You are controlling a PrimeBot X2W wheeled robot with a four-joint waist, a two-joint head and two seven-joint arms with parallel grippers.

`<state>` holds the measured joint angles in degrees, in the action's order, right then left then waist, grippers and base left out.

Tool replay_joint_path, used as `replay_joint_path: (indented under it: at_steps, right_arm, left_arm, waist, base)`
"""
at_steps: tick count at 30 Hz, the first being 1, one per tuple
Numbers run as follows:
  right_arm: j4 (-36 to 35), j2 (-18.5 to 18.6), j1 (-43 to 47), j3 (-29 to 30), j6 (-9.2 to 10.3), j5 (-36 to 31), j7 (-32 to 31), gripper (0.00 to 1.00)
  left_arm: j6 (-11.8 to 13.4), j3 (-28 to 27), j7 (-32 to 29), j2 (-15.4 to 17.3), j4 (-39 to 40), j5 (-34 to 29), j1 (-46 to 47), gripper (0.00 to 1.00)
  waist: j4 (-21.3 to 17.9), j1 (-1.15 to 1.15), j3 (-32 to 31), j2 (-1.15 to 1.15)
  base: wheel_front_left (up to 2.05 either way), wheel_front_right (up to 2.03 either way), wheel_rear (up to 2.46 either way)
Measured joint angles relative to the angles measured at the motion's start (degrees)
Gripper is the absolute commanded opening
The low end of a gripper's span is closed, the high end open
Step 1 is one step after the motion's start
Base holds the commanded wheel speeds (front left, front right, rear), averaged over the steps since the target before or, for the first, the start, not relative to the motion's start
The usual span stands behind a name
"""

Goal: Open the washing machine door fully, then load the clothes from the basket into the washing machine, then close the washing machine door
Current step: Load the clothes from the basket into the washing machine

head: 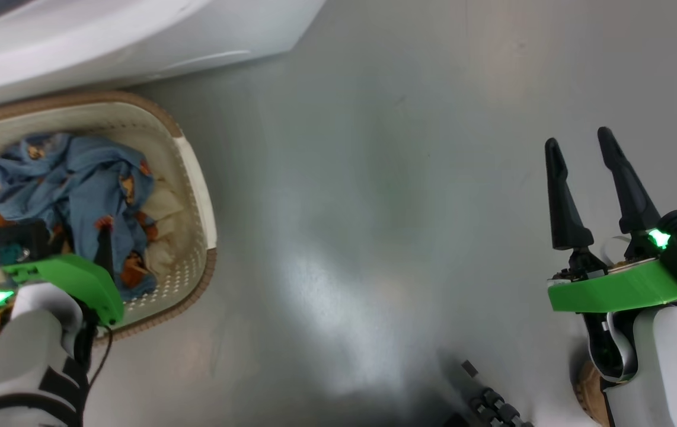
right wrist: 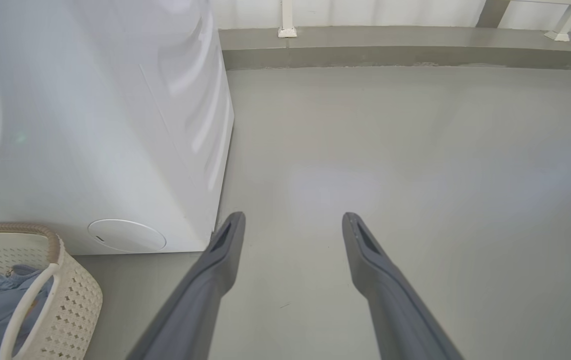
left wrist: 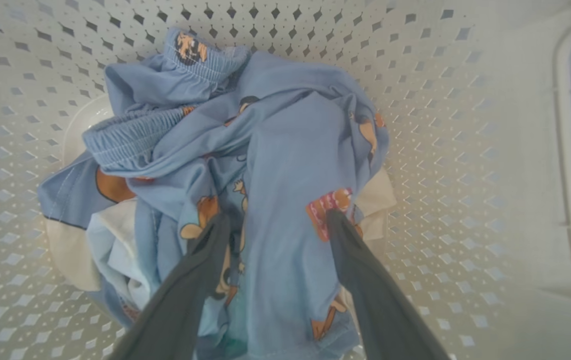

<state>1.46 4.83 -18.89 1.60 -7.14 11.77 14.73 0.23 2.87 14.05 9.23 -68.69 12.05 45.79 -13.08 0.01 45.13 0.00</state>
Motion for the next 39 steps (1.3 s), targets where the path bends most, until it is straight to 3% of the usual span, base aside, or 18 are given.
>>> replay_joint_path:
  at_steps: [17, 27, 28, 29, 31, 32, 33, 39]
  right_arm:
    - [-0.82, -0.27, -0.20, 0.11, 0.00, 0.99, 0.00, 1.00]
    - [-1.97, 0.75, -0.21, 0.11, 0.00, 1.01, 0.00, 1.00]
    - [-2.08, 0.90, -0.21, 0.12, 0.00, 1.01, 0.00, 1.00]
    - [-2.18, 1.00, -0.21, 0.16, 0.00, 1.02, 0.00, 1.00]
    - [-2.43, 1.22, -0.21, 0.25, 0.00, 1.03, 0.00, 1.00]
    - [-2.50, 1.35, -0.21, 0.30, 0.00, 1.04, 0.00, 1.00]
    - [-2.54, 1.48, -0.21, 0.34, 0.00, 1.12, 0.00, 1.00]
    - [-2.50, 1.90, -0.20, 0.98, 0.00, 1.26, 0.00, 1.00]
  left_arm:
    - [-0.14, 1.35, -3.10, 2.01, -4.19, 0.52, 8.39, 1.00]
    - [1.10, 3.59, -6.34, 2.24, -4.81, -0.25, 11.85, 1.00]
    - [1.13, 3.74, -6.49, 2.24, -4.85, -0.26, 12.08, 0.97]
    - [1.31, 3.89, -6.50, 2.23, -4.87, -0.30, 12.21, 0.88]
    - [1.57, 4.27, -6.56, 2.11, -4.94, -0.56, 12.30, 0.49]
    - [1.62, 4.45, -6.56, 2.09, -5.00, -0.67, 12.38, 0.34]
    - [1.70, 4.53, -6.47, 2.05, -5.04, -0.73, 12.43, 0.00]
    - [2.26, 3.87, -4.64, 0.14, -5.34, 0.59, 12.52, 0.00]
  waist:
    - [-2.48, -0.01, 6.12, 0.00]
    - [-2.62, -0.01, 8.96, 0.00]
    - [-2.57, -0.01, 9.24, 0.00]
    - [-2.50, -0.01, 9.45, 0.00]
    - [-2.27, -0.01, 9.70, 0.00]
    - [-2.16, -0.01, 9.77, 0.00]
    - [-2.03, -0.01, 9.79, 0.00]
    - [-1.08, -0.01, 8.41, 0.00]
  base:
    - [0.00, 0.00, 0.00]
    - [0.00, 0.00, 0.00]
    - [0.00, 0.00, 0.00]
    - [0.00, 0.00, 0.00]
    - [0.00, 0.00, 0.00]
    - [0.00, 0.00, 0.00]
    - [0.00, 0.00, 0.00]
    - [0.00, 0.00, 0.00]
